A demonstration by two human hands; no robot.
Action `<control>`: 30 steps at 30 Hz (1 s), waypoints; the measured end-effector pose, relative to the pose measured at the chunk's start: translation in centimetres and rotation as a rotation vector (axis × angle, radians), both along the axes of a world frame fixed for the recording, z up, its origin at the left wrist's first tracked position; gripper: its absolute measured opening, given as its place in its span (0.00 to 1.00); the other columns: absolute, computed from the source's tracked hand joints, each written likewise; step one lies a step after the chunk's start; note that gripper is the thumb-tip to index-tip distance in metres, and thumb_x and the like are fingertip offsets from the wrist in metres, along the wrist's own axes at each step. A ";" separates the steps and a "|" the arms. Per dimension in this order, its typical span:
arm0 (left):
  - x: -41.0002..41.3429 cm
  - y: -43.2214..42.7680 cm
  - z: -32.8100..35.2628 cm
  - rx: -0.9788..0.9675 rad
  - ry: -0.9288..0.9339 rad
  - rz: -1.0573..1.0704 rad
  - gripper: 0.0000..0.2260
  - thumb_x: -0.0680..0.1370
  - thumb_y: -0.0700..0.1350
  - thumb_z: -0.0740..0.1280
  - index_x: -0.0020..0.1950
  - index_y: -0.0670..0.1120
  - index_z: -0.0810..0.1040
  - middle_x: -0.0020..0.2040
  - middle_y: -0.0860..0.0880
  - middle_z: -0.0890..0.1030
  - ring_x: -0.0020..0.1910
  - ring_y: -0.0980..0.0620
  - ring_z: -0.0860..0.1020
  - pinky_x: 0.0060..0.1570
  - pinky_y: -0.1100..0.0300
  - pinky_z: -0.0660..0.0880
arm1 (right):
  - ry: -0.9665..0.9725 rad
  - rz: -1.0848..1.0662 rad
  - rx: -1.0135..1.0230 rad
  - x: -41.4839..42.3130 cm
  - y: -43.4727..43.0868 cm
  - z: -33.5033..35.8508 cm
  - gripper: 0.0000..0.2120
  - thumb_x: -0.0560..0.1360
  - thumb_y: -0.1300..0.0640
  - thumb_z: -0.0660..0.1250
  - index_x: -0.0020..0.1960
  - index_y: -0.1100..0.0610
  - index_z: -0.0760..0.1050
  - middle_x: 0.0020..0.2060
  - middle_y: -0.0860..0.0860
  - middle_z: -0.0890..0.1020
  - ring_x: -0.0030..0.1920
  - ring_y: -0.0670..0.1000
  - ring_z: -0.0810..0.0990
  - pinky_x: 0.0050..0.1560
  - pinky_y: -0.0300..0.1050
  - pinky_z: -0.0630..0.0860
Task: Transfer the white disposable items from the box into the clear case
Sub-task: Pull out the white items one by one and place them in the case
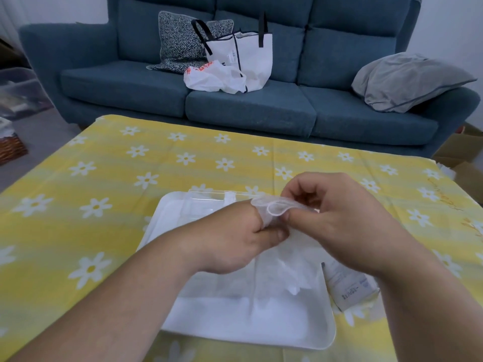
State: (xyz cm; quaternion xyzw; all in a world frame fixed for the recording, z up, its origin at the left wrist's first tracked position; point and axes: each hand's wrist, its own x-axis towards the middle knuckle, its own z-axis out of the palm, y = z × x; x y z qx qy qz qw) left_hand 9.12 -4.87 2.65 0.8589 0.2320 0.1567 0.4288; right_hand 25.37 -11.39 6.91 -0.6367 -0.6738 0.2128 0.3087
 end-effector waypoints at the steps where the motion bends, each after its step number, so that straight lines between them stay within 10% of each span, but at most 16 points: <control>1: -0.2 0.2 -0.2 -0.048 0.001 0.061 0.09 0.83 0.42 0.63 0.57 0.53 0.80 0.54 0.59 0.82 0.55 0.61 0.79 0.57 0.67 0.73 | -0.001 -0.020 0.022 -0.1 0.0 0.0 0.04 0.73 0.57 0.71 0.40 0.52 0.79 0.34 0.47 0.82 0.33 0.46 0.77 0.34 0.42 0.73; 5: -1.0 1.0 -1.1 -0.167 -0.046 0.231 0.07 0.77 0.42 0.65 0.47 0.40 0.80 0.42 0.41 0.84 0.41 0.47 0.81 0.43 0.50 0.76 | 0.055 -0.123 0.189 -0.4 0.0 1.2 0.05 0.77 0.59 0.67 0.43 0.53 0.75 0.36 0.50 0.81 0.34 0.49 0.76 0.34 0.47 0.72; 9: -2.7 1.8 -1.3 -0.375 -0.075 0.313 0.10 0.73 0.45 0.65 0.46 0.43 0.84 0.43 0.45 0.85 0.42 0.52 0.78 0.46 0.53 0.73 | 0.189 -0.346 0.358 -0.3 -0.2 2.5 0.03 0.79 0.57 0.66 0.46 0.53 0.76 0.37 0.52 0.84 0.33 0.57 0.81 0.32 0.57 0.80; 12: -4.1 2.5 -1.2 -0.600 -0.182 0.391 0.08 0.72 0.43 0.67 0.40 0.48 0.87 0.41 0.47 0.85 0.44 0.52 0.82 0.54 0.54 0.77 | 0.409 -0.461 0.242 0.5 0.3 1.9 0.06 0.78 0.61 0.66 0.43 0.55 0.77 0.31 0.54 0.84 0.27 0.53 0.79 0.29 0.50 0.76; 21: -7.6 4.9 -1.2 -0.747 -0.241 0.789 0.10 0.77 0.36 0.63 0.36 0.40 0.78 0.26 0.42 0.73 0.21 0.48 0.70 0.21 0.64 0.69 | 0.671 -0.352 -0.112 -1.4 2.4 -1.9 0.05 0.78 0.68 0.64 0.45 0.62 0.77 0.30 0.58 0.82 0.24 0.50 0.77 0.23 0.41 0.70; 30: -8.4 6.3 -3.8 -0.394 0.268 0.799 0.09 0.75 0.48 0.73 0.42 0.42 0.82 0.38 0.46 0.80 0.32 0.49 0.78 0.35 0.59 0.74 | 0.073 -0.496 -0.407 -0.7 3.8 -8.4 0.06 0.66 0.64 0.62 0.43 0.61 0.74 0.36 0.61 0.84 0.29 0.58 0.77 0.30 0.48 0.74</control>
